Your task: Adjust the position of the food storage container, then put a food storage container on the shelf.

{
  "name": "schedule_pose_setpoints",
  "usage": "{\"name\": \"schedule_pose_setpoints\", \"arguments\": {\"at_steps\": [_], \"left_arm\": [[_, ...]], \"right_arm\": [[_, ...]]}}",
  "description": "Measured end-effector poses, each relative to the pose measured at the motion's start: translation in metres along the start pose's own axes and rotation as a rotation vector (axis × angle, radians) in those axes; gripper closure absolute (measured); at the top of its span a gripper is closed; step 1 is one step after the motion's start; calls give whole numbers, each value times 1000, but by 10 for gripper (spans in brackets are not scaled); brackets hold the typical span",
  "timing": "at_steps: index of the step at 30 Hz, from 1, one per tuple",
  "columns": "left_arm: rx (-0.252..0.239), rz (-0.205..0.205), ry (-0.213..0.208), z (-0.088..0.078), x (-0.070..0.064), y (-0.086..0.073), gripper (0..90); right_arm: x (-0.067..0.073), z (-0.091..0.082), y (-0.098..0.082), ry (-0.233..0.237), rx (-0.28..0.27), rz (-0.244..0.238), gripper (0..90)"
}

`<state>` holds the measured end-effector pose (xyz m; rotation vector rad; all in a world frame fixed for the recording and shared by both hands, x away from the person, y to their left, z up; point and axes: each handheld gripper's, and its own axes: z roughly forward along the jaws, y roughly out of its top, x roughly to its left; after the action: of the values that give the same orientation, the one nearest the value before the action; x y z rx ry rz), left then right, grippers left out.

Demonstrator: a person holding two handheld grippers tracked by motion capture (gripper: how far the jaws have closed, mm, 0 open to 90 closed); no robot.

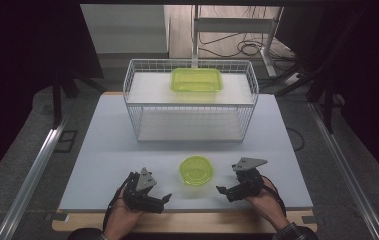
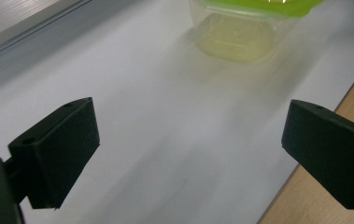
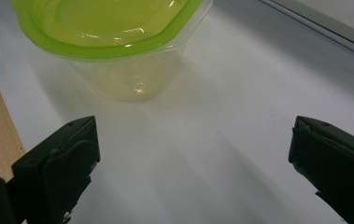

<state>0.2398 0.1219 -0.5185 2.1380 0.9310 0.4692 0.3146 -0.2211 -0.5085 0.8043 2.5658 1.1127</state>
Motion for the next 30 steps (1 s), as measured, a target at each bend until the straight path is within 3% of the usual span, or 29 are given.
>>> {"name": "schedule_pose_setpoints", "arguments": {"at_steps": [11,15,24,28,30], "left_arm": [[-11,23,18,1,1,-5,17],[-14,32,24,1,1,-5,16],[-12,51,45,2,1,-5,16],[-13,53,53,1,1,-6,16],[-14,51,56,1,1,-6,16]], "right_arm": [[-1,0,0,-12,-15,9,3],[-4,-2,1,-24,-36,40,4],[-8,-3,4,-21,-27,115,8],[-11,-6,10,-4,-36,185,18],[-13,-7,13,-5,-32,193,55]]}}
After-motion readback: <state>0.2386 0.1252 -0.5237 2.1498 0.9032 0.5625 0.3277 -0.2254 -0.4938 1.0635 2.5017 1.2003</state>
